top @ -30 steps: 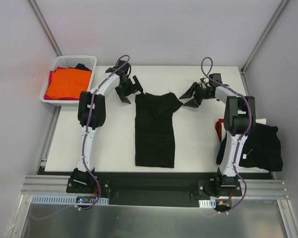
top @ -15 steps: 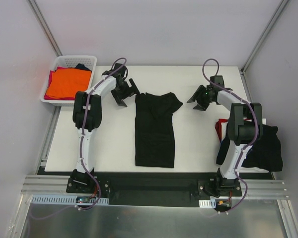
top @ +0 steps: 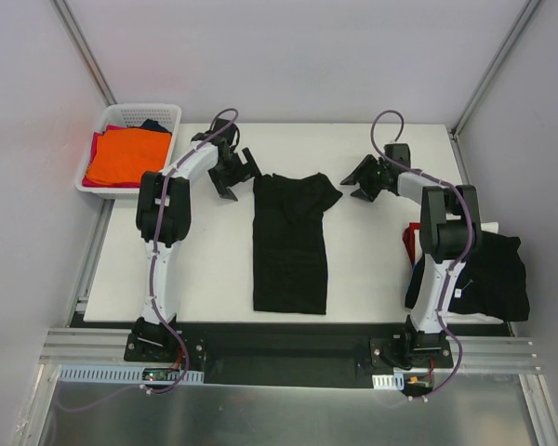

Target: Fold and stack the t-shirts

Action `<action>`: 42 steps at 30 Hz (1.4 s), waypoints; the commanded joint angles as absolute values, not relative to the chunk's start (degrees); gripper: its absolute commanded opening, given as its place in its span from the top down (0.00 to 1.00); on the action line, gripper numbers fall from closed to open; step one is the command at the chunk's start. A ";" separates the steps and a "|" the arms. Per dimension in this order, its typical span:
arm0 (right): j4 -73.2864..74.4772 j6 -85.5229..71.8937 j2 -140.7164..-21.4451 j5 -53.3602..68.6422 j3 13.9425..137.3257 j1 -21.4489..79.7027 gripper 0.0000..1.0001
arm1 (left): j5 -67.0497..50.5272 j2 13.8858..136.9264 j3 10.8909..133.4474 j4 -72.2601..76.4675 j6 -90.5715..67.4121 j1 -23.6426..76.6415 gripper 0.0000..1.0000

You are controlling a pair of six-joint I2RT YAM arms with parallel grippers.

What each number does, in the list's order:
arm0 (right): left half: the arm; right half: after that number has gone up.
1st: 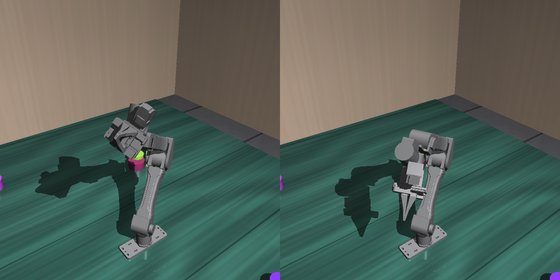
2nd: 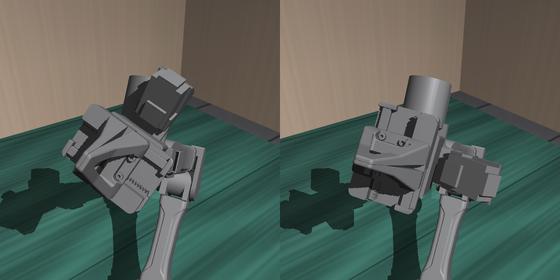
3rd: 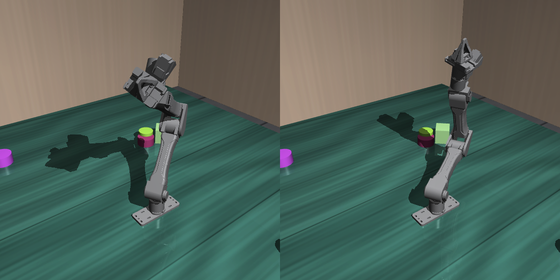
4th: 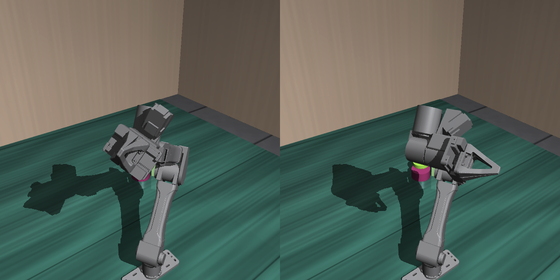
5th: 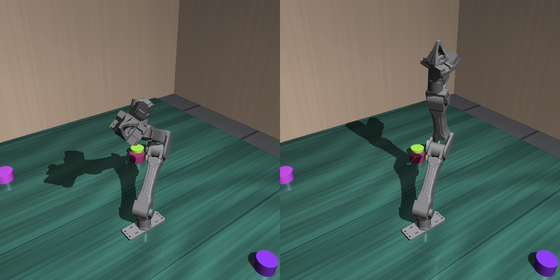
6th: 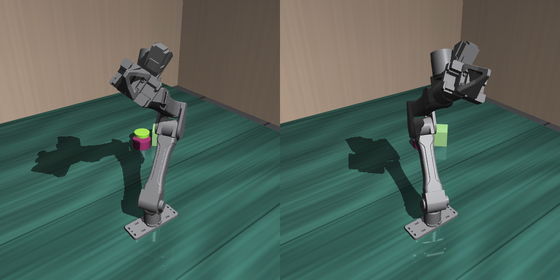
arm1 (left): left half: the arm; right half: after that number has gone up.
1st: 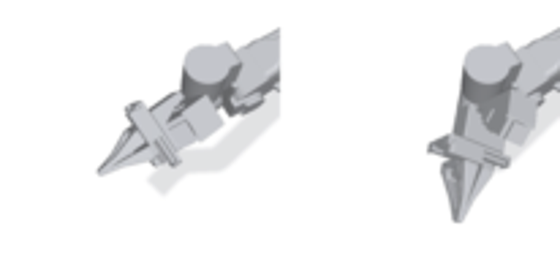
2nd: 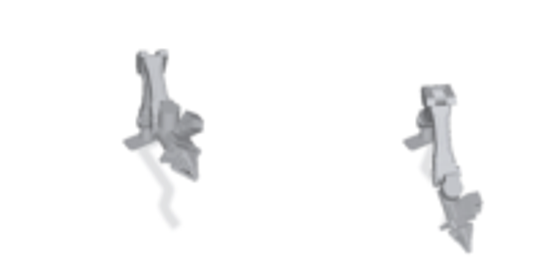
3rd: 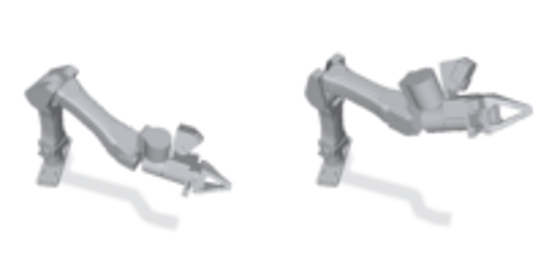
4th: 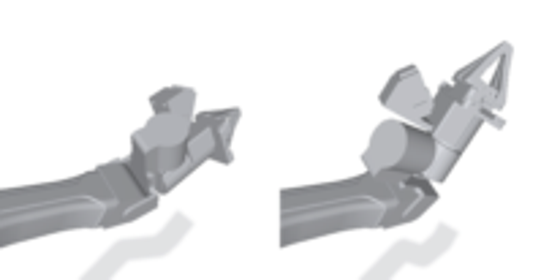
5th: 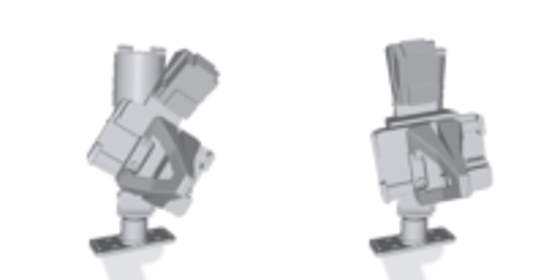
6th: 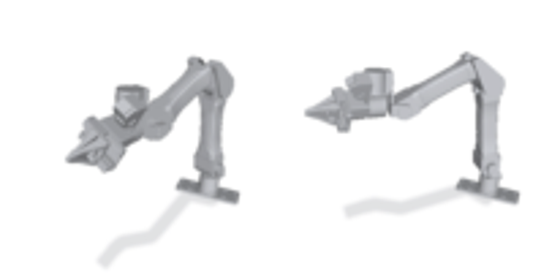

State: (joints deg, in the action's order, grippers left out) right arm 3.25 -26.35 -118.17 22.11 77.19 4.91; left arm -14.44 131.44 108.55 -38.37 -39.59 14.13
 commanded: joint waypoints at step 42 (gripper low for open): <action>2.72 -33.40 -128.59 31.29 87.98 12.66 0.99 | -18.81 137.12 113.91 -35.68 -43.86 15.21 1.00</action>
